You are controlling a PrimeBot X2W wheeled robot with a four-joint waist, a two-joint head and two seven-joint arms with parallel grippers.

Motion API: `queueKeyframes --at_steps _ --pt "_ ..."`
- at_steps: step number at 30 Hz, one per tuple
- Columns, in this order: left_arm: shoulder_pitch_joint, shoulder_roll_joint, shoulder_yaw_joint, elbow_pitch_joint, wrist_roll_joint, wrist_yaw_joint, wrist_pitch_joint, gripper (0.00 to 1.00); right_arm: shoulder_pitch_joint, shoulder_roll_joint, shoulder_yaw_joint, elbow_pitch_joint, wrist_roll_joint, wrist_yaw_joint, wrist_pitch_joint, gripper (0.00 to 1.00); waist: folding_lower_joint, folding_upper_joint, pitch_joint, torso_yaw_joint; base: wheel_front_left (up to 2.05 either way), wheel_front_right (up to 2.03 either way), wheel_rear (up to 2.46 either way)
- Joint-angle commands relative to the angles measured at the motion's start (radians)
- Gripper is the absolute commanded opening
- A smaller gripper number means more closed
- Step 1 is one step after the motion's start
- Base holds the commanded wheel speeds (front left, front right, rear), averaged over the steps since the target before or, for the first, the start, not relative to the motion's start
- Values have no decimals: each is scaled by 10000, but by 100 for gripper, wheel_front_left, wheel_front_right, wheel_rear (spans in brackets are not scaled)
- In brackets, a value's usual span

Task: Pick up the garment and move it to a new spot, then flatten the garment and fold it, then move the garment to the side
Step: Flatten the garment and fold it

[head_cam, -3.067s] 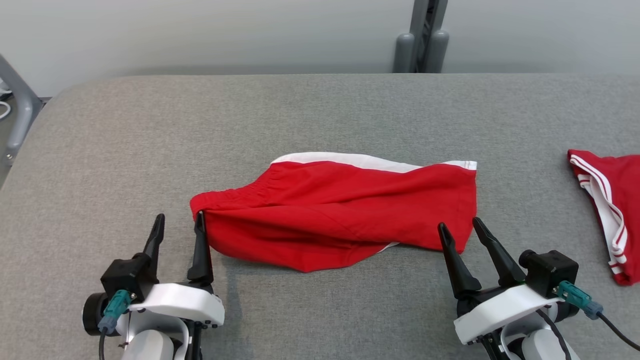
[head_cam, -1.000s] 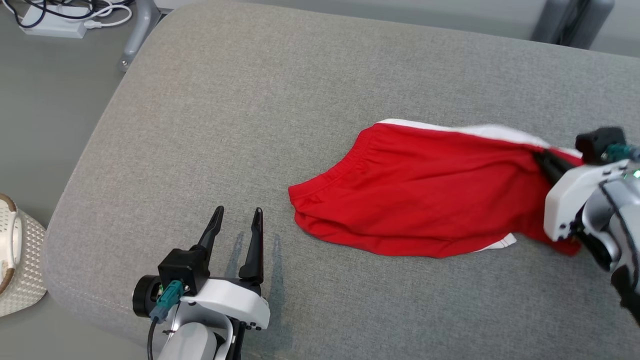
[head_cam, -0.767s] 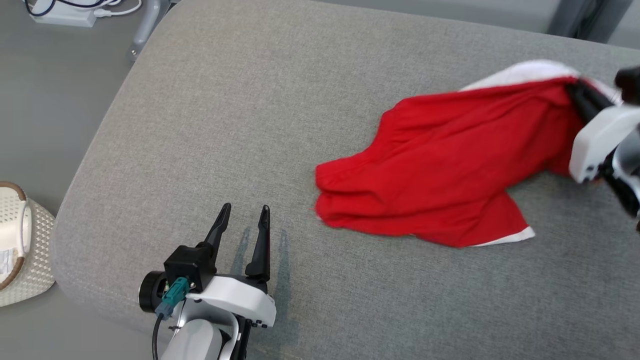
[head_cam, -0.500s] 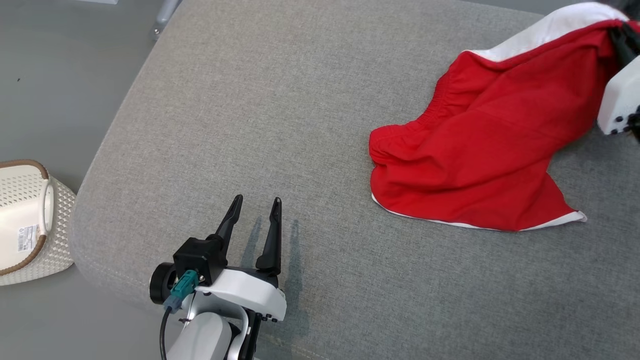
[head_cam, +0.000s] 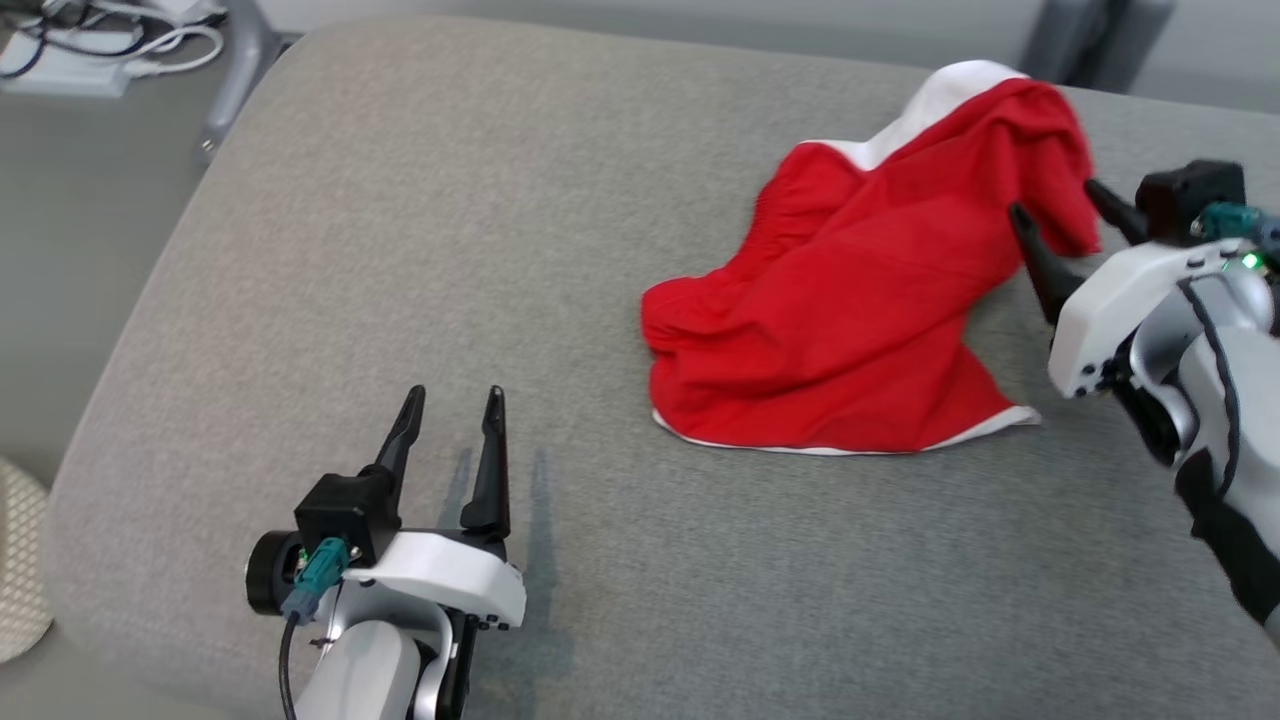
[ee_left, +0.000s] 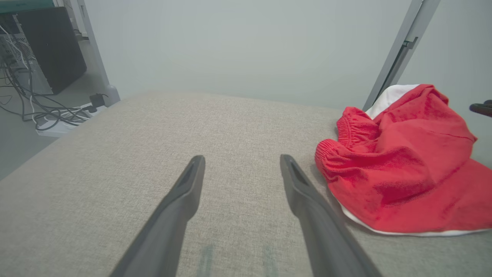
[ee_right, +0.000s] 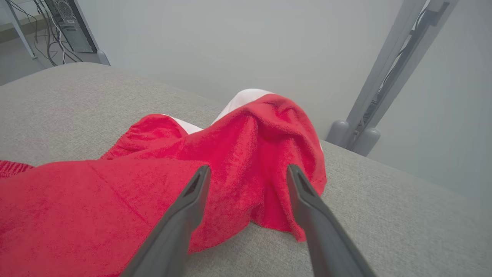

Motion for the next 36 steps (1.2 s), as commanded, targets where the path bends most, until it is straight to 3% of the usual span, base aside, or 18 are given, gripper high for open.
queueKeyframes --at_steps 1,7,14,23,28,36 --pt "197 52 237 37 159 -73 -37 100 465 21 107 -253 236 -8 -165 100 0 0 -542 -654 0 0 0" --pt "478 49 878 46 507 -253 -38 100 1823 53 -299 -1050 1064 -8 -803 100 0 0 -1129 -1440 0 0 0" --pt "1018 46 1350 -60 756 -352 -36 100 3699 502 -1601 -1932 1367 -6 -1398 100 0 0 -1719 -2128 0 0 0" --pt "1386 45 1741 -128 1032 -621 -38 100 6509 1633 -4332 -4682 -399 -6 -1454 100 0 0 -1841 -2669 0 0 0" --pt "1435 46 1615 -87 1033 -677 -38 100 7319 2053 -4702 -5367 -1441 -6 -1455 100 0 0 -1834 -2628 0 0 0" --pt "1391 49 1303 -53 883 -688 -38 100 7515 2169 -4602 -5620 -2561 -6 -1458 100 0 0 -1788 -2337 0 0 0"
